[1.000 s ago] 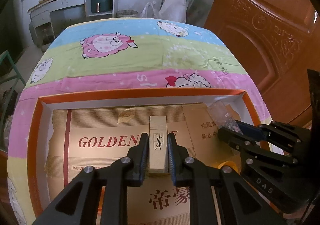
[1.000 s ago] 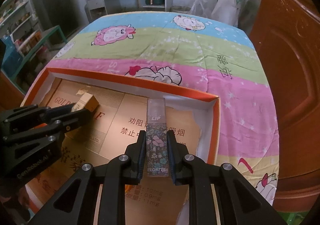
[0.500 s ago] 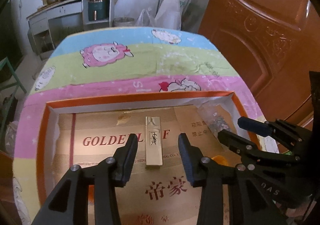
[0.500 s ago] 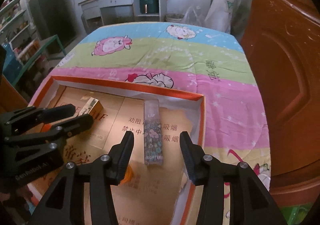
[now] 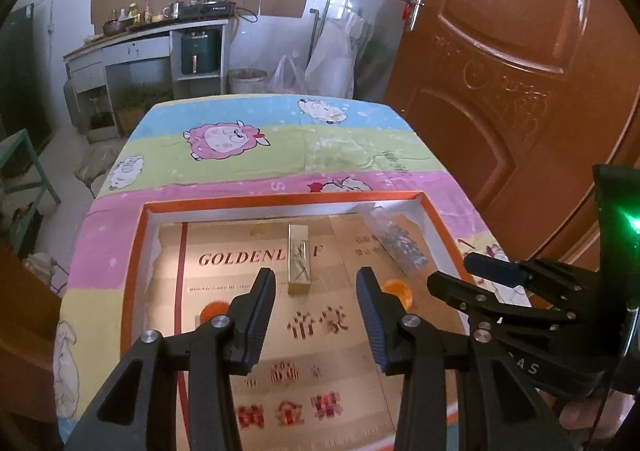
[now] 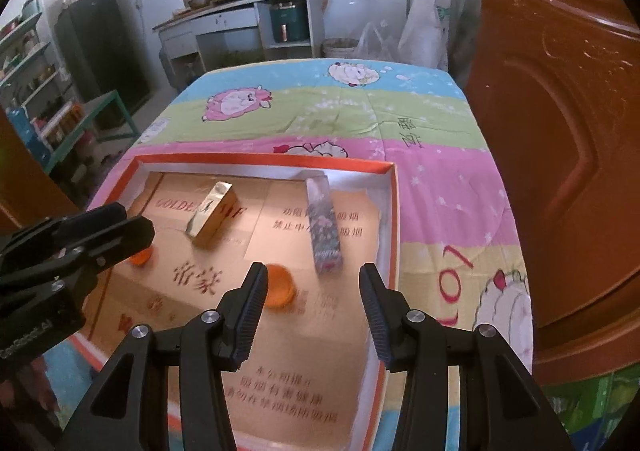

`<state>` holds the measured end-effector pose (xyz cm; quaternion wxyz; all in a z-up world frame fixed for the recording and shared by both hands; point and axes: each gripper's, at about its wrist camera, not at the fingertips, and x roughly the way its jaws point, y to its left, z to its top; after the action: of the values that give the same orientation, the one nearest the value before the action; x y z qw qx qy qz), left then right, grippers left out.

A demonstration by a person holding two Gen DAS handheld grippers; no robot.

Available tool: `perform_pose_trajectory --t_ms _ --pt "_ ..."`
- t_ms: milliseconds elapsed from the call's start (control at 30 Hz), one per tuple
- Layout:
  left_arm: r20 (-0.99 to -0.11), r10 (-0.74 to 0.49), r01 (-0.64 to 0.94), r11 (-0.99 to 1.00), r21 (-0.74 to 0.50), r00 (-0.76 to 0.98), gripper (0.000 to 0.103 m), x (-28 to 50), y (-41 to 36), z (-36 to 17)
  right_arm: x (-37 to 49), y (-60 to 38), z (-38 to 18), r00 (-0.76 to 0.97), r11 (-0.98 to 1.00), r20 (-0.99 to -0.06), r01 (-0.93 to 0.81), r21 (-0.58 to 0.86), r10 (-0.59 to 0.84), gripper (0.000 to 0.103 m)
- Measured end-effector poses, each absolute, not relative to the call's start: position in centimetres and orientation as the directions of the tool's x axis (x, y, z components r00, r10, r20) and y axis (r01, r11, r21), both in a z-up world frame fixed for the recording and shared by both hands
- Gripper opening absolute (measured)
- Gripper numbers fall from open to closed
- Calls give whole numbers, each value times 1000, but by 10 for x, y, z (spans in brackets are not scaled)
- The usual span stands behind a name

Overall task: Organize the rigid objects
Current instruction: 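Move both tools out of the box toward the items on the quilt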

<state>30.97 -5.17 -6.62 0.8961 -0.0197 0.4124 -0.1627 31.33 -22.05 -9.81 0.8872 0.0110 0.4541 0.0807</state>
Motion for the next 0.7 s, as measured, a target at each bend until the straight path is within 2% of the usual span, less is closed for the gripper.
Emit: perform_pose_trajectory --t_ms 700 --pt "-678 -321 238 947 -216 661 42 222 3 -46 222 -199 -73 605 991 -786 -110 78 129 49"
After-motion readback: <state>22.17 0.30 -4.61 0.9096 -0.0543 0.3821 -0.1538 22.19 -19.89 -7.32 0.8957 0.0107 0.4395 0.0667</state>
